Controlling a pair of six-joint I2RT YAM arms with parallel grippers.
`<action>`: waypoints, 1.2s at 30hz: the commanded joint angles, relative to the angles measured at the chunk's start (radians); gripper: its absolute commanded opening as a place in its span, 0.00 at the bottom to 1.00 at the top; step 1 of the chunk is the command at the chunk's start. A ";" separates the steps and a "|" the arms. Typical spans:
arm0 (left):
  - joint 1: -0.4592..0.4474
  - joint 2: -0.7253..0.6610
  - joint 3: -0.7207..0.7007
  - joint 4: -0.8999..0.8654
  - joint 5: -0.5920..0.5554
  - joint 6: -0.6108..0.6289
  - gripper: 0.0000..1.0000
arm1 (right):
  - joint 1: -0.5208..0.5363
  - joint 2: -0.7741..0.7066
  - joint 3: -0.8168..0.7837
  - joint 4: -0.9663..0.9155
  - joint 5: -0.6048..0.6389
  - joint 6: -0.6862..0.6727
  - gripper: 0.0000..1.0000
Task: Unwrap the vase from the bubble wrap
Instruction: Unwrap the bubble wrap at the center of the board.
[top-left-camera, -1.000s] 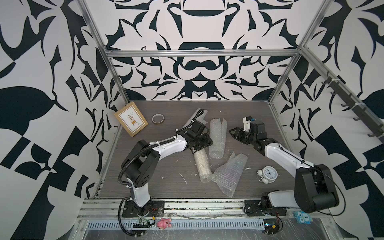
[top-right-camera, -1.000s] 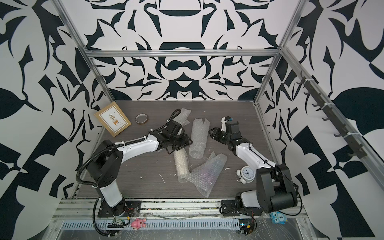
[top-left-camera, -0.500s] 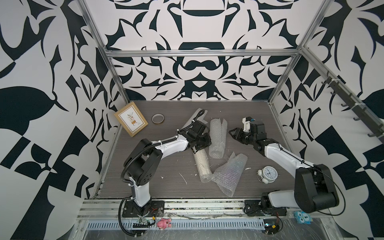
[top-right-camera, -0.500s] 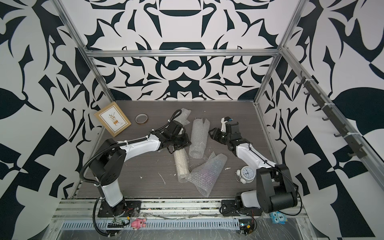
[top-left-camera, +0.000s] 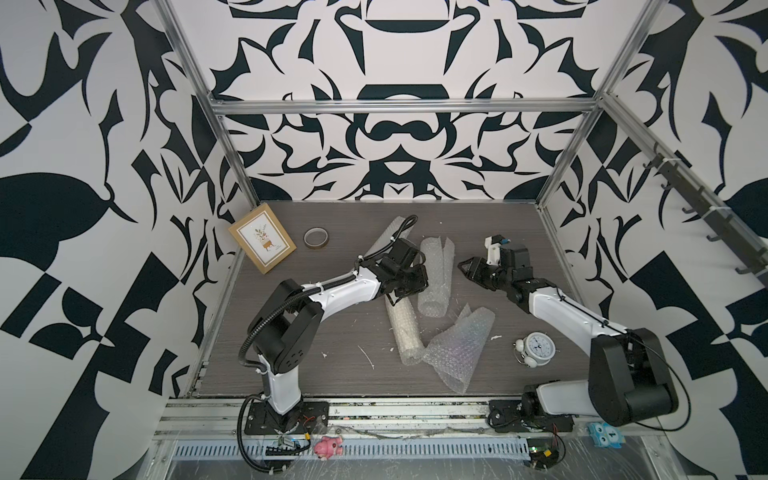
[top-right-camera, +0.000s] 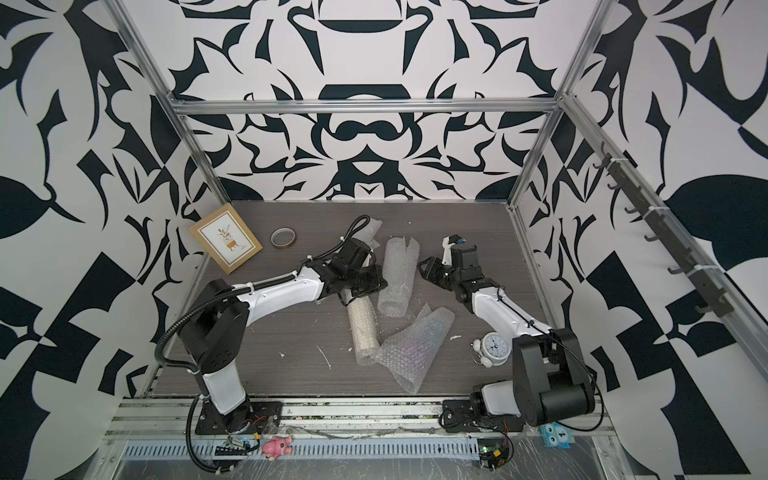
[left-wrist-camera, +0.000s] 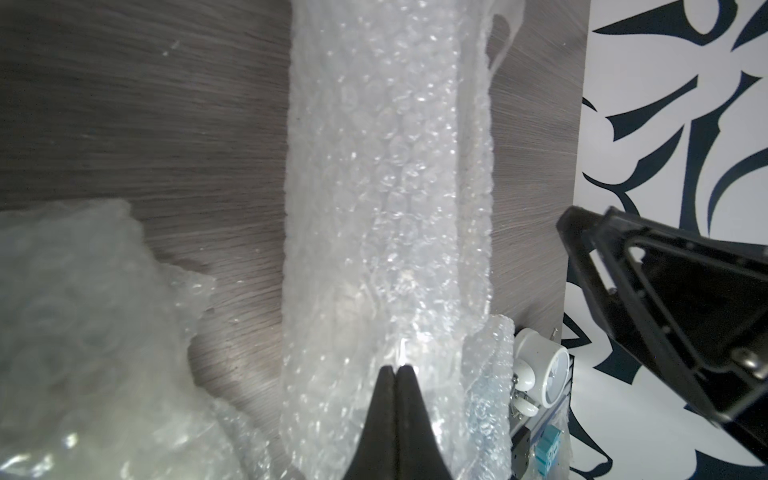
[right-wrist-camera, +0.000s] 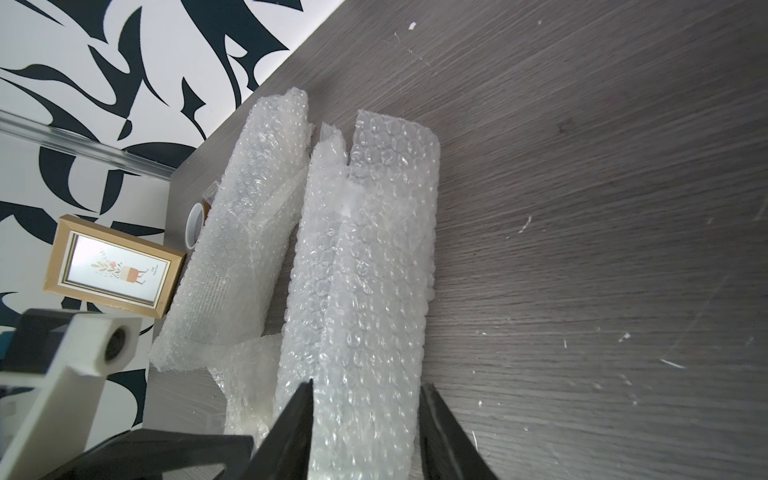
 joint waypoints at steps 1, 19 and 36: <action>-0.024 -0.020 0.056 -0.055 -0.024 0.062 0.00 | 0.000 -0.029 -0.009 0.009 0.017 0.000 0.43; -0.119 0.131 0.271 -0.131 -0.027 0.163 0.00 | -0.001 -0.217 -0.134 -0.041 0.295 0.090 0.40; -0.149 0.239 0.439 -0.167 0.003 0.184 0.00 | -0.002 -0.333 -0.195 -0.046 0.411 0.119 0.35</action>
